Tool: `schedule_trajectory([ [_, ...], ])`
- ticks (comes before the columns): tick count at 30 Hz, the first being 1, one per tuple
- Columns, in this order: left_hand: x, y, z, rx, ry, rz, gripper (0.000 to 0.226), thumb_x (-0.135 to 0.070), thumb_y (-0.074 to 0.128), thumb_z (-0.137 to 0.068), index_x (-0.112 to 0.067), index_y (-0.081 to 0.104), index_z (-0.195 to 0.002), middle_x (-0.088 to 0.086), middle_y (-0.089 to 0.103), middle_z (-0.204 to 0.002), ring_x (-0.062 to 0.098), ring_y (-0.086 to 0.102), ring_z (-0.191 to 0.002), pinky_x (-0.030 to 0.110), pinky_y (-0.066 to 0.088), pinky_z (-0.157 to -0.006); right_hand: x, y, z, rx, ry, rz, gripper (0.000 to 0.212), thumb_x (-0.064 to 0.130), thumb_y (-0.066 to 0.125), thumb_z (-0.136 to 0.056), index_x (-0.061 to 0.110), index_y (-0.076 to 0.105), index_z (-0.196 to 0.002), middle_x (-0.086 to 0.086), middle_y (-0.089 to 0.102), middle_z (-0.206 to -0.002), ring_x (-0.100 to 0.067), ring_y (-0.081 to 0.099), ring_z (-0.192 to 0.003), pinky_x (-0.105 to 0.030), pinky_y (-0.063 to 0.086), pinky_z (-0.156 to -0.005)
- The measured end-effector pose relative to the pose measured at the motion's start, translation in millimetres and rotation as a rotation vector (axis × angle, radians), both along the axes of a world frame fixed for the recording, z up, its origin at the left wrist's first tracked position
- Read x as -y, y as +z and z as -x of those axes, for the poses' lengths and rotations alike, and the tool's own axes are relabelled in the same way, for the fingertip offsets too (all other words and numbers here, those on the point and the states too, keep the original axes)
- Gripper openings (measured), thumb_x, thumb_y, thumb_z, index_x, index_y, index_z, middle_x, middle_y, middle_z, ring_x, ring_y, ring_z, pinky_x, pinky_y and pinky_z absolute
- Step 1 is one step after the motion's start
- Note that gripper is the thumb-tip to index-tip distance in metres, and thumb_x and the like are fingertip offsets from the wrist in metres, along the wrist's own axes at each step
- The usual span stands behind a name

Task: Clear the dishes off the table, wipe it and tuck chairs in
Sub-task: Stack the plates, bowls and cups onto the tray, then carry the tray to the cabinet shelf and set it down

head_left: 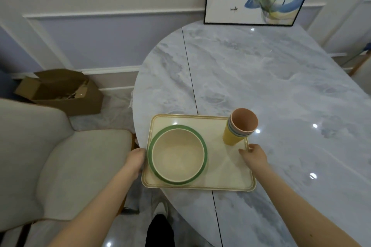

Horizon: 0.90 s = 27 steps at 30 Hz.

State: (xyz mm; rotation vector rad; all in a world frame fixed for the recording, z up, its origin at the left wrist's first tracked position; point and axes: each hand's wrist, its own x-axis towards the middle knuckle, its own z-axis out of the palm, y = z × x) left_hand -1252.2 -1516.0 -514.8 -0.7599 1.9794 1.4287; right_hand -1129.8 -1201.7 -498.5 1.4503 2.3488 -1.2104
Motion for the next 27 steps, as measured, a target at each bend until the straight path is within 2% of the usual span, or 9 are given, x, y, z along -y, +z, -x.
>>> schedule_trajectory([
  [3, 2, 1, -1, -0.003, -0.034, 0.022, 0.020, -0.015, 0.044, -0.089, -0.013, 0.059, -0.076, 0.007, 0.056, -0.075, 0.020, 0.048, -0.065, 0.029, 0.038, -0.060, 1, 0, 1, -0.003, -0.065, 0.012, 0.044, 0.016, 0.059, -0.088, -0.002, 0.048, -0.126, -0.020, 0.057, -0.123, -0.036, 0.053, -0.112, -0.039, 0.042, -0.089],
  [8, 13, 0, -1, 0.024, 0.017, 0.054, 0.019, -0.015, 0.049, -0.087, -0.007, 0.059, -0.073, 0.013, 0.054, -0.071, 0.024, 0.049, -0.063, 0.031, 0.042, -0.063, 5, -8, 4, -0.051, -0.196, 0.097, 0.049, 0.017, 0.061, -0.087, 0.003, 0.047, -0.132, -0.016, 0.055, -0.131, -0.034, 0.050, -0.120, -0.043, 0.040, -0.103],
  [12, 12, 7, -9, 0.080, 0.030, -0.077, 0.031, -0.012, 0.040, -0.097, -0.008, 0.051, -0.068, 0.008, 0.050, -0.065, 0.019, 0.045, -0.058, 0.025, 0.039, -0.046, 15, -16, 5, -0.108, -0.317, 0.138, 0.042, 0.016, 0.060, -0.088, 0.003, 0.052, -0.128, -0.016, 0.056, -0.128, -0.034, 0.051, -0.118, -0.041, 0.041, -0.100],
  [18, 23, 2, -9, 0.114, 0.109, -0.141, 0.030, -0.014, 0.038, -0.097, -0.007, 0.057, -0.076, 0.012, 0.060, -0.074, 0.024, 0.054, -0.069, 0.033, 0.045, -0.062, 30, -24, 6, -0.163, -0.407, 0.145, 0.029, 0.014, 0.056, -0.091, 0.006, 0.061, -0.118, -0.013, 0.060, -0.121, -0.033, 0.053, -0.113, -0.042, 0.043, -0.097],
  [22, 26, 3, -7, 0.124, 0.138, -0.156, 0.028, -0.017, 0.037, -0.095, -0.006, 0.060, -0.083, 0.015, 0.063, -0.085, 0.027, 0.058, -0.075, 0.034, 0.048, -0.069, 34, -24, 8, -0.208, -0.471, 0.162, 0.024, 0.010, 0.056, -0.088, 0.005, 0.067, -0.109, -0.014, 0.064, -0.113, -0.029, 0.055, -0.097, -0.038, 0.047, -0.089],
  [27, 25, 7, -4, 0.117, 0.128, -0.185, 0.029, -0.016, 0.037, -0.095, -0.007, 0.062, -0.084, 0.014, 0.064, -0.084, 0.027, 0.059, -0.076, 0.034, 0.050, -0.068, 37, -23, 11, -0.228, -0.523, 0.166, 0.022, 0.007, 0.054, -0.088, 0.006, 0.069, -0.105, -0.010, 0.064, -0.110, -0.025, 0.052, -0.093, -0.038, 0.046, -0.089],
])
